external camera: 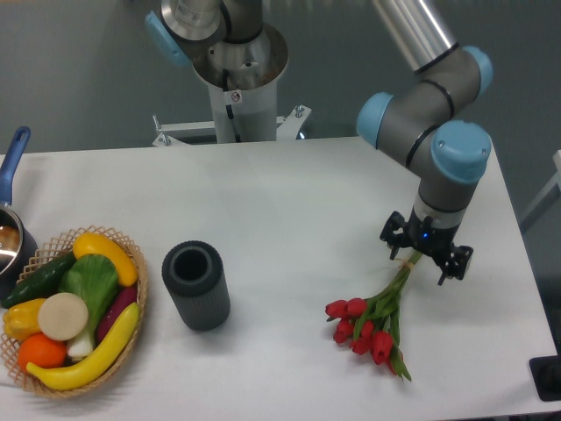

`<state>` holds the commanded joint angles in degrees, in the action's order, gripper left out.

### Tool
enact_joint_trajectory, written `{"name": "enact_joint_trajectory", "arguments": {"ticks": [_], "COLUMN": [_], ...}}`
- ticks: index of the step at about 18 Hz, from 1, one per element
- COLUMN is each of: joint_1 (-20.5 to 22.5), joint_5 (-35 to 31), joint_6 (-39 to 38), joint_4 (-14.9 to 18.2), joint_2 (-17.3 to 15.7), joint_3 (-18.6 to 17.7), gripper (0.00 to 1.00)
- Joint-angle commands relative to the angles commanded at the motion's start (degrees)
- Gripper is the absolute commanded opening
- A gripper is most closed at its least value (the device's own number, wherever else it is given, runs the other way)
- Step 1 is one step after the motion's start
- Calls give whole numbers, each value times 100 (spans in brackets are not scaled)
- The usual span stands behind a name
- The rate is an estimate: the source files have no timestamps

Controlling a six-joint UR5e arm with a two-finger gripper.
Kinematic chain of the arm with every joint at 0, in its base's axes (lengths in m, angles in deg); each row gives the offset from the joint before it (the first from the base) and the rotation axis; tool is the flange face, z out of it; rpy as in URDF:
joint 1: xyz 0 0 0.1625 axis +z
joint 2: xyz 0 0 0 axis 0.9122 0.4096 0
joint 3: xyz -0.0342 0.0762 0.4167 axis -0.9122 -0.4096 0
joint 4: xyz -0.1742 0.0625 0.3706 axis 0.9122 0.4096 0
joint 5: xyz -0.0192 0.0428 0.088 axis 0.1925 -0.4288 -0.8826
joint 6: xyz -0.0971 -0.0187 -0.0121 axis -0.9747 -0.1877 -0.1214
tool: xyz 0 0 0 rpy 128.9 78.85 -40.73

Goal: Pick up the flowers from the table
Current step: 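Close the gripper around the tulip stems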

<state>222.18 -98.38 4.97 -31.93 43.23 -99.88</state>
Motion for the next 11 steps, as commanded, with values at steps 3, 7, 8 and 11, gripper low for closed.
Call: {"name": "enact_joint_trajectory", "arguments": {"ticks": [3, 7, 8, 11], "joint_1": [-44, -123, -123, -123], "joint_5": [9, 9, 26, 185], "joint_6": [9, 0, 0, 9], "joint_4": [-44, -71, -71, -71], "joint_2": [123, 273, 273, 273], "joint_3": [0, 9, 0, -17], "gripper": [100, 100, 100, 100]}}
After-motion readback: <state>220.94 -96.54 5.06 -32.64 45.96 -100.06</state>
